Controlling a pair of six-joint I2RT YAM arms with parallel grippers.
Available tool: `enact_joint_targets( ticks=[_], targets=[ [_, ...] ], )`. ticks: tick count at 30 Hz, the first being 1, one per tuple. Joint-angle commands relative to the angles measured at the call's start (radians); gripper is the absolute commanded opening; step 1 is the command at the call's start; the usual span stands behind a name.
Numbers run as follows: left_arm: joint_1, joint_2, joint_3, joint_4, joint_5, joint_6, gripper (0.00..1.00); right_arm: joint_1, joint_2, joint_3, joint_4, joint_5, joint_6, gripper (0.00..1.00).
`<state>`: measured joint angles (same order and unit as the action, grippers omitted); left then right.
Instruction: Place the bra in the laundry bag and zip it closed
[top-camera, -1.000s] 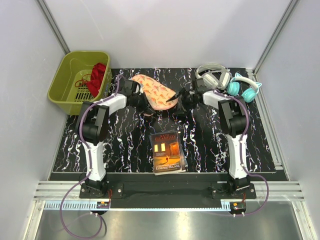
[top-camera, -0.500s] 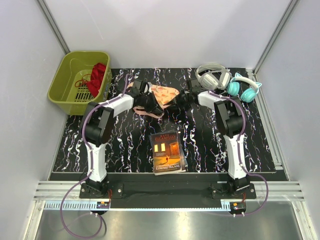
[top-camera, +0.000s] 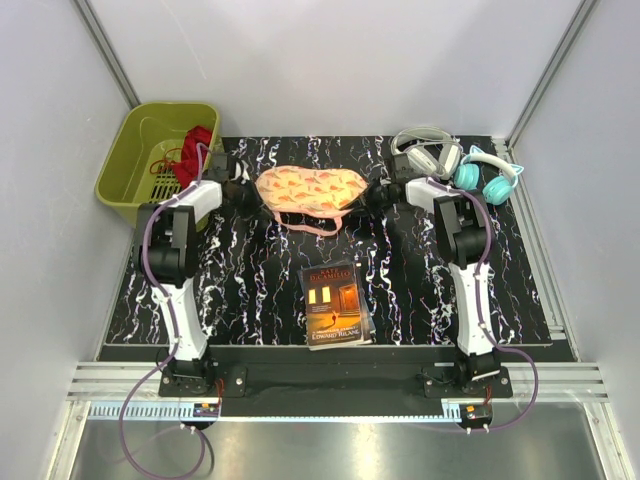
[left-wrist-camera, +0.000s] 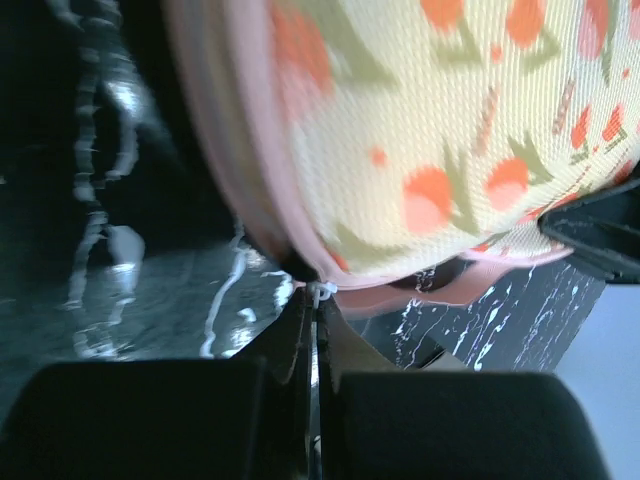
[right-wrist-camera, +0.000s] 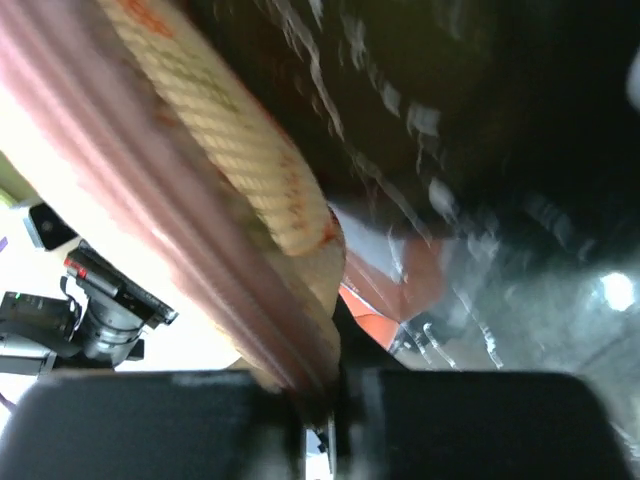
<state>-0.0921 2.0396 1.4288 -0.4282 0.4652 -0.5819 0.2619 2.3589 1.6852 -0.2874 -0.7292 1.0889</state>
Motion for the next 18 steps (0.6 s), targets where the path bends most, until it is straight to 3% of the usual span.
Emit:
enact_joint_targets(
  ticks=[1,2,5,7,12,18],
  targets=[
    [-0.034,-0.079,0.002,-0.057,-0.025,0.057,0.0,-0.041,0.053,0.145,-0.087,0.033,-0.081,0.21],
    [-0.043,-0.078,0.001,-0.047,-0.017,0.044,0.0,-0.041,0.051,0.154,-0.097,0.04,-0.078,0.43],
    [-0.081,-0.09,-0.022,0.012,0.018,-0.027,0.0,-0.038,0.01,0.156,-0.14,0.065,-0.08,0.69],
    [-0.11,-0.11,-0.03,0.041,0.009,-0.064,0.0,-0.036,-0.056,0.102,-0.165,0.089,-0.075,0.8],
    [-0.147,-0.124,-0.027,0.068,0.01,-0.102,0.0,-0.014,-0.19,-0.071,-0.139,0.08,-0.054,0.87],
    [-0.205,-0.117,-0.031,0.072,0.013,-0.119,0.0,0.048,-0.196,-0.055,-0.076,0.083,-0.021,0.86]
  ],
)
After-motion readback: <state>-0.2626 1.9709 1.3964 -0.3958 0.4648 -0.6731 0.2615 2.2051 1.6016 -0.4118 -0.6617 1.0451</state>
